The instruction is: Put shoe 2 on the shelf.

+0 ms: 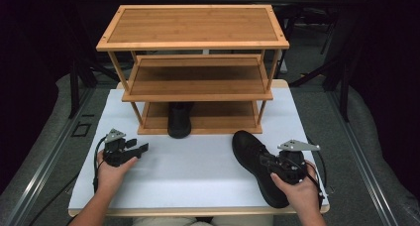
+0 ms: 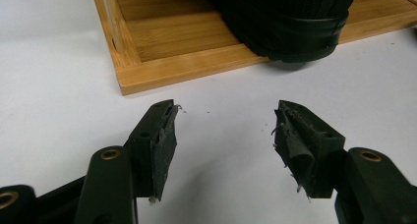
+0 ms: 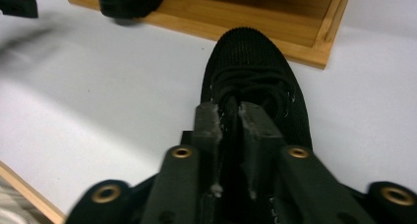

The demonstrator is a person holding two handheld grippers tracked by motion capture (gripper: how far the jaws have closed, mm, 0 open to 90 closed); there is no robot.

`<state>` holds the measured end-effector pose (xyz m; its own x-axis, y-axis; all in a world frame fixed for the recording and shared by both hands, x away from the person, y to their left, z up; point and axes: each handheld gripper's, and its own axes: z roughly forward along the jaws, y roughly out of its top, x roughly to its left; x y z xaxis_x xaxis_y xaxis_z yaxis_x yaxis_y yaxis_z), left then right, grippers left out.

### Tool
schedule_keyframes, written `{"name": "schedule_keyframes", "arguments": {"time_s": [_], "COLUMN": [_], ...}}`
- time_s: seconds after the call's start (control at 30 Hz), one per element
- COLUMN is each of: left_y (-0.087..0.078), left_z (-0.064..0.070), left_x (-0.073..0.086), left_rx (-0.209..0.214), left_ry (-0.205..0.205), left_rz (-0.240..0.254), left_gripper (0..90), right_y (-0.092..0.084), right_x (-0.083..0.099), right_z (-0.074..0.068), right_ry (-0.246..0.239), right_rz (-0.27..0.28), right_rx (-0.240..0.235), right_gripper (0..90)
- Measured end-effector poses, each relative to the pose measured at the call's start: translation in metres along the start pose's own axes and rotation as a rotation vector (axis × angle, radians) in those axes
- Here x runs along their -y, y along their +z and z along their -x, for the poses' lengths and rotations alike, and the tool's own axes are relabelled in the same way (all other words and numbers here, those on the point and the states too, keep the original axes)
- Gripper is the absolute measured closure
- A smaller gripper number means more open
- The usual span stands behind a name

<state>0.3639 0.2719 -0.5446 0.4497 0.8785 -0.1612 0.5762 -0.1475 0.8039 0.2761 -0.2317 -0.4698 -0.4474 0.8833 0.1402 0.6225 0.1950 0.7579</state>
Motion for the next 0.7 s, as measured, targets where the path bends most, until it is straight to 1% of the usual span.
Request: {"name": "schedule_keyframes", "arguments": {"time_s": [0.07, 0.1, 0.13, 0.2, 0.23, 0.27, 0.37, 0.43, 0.47, 0.57, 0.6, 0.7], "left_y": [-0.0001, 0.0000, 0.0005, 0.0007, 0.0006, 0.0006, 0.0006, 0.0006, 0.0009, 0.0008, 0.0006, 0.0007], "left_z": [0.0003, 0.0004, 0.0005, 0.0006, 0.0005, 0.0005, 0.0001, 0.0003, 0.0003, 0.0005, 0.0004, 0.0003], "left_x": [-0.0001, -0.0001, 0.0001, 0.0001, 0.0001, 0.0001, 0.0000, -0.0001, 0.0001, 0.0001, 0.0001, 0.0001], "left_rx": [-0.002, -0.002, -0.001, 0.000, 0.000, 0.000, 0.000, -0.002, -0.001, 0.000, 0.000, 0.000], "left_ry": [0.002, 0.002, 0.000, 0.001, 0.003, 0.003, 0.000, 0.001, 0.002, 0.004, 0.003, 0.004], "left_rz": [0.000, -0.001, 0.002, 0.000, 0.000, 0.000, -0.001, -0.003, 0.000, 0.002, 0.001, -0.001], "left_gripper": [40.7, 40.7, 40.7, 40.8, 40.7, 40.7, 40.7, 40.7, 40.7, 40.8, 40.7, 40.8], "right_y": [0.0024, 0.0025, 0.0024, 0.0021, 0.0020, 0.0014, -0.0015, -0.0027, -0.0026, 0.0002, 0.0026, 0.0047], "right_x": [0.0003, 0.0002, -0.0002, -0.0002, 0.0001, 0.0003, 0.0007, -0.0003, -0.0008, -0.0004, 0.0007, 0.0008], "right_z": [-0.0001, -0.0001, 0.0008, 0.0011, -0.0004, -0.0015, -0.0055, -0.0047, -0.0032, 0.0009, -0.0010, -0.0017], "right_ry": [-0.005, 0.003, 0.008, 0.008, 0.001, -0.004, -0.023, -0.024, -0.016, -0.008, -0.013, -0.027], "right_rz": [-0.013, -0.014, -0.015, -0.012, -0.005, 0.001, 0.047, 0.051, 0.056, 0.031, 0.028, 0.025], "right_rx": [0.007, 0.010, 0.000, -0.017, -0.002, -0.011, 0.037, 0.041, 0.034, -0.030, -0.017, -0.029], "right_gripper": [81.9, 83.1, 85.2, 86.9, 87.3, 87.4, 87.6, 87.6, 87.6, 87.6, 87.5, 87.3]}}
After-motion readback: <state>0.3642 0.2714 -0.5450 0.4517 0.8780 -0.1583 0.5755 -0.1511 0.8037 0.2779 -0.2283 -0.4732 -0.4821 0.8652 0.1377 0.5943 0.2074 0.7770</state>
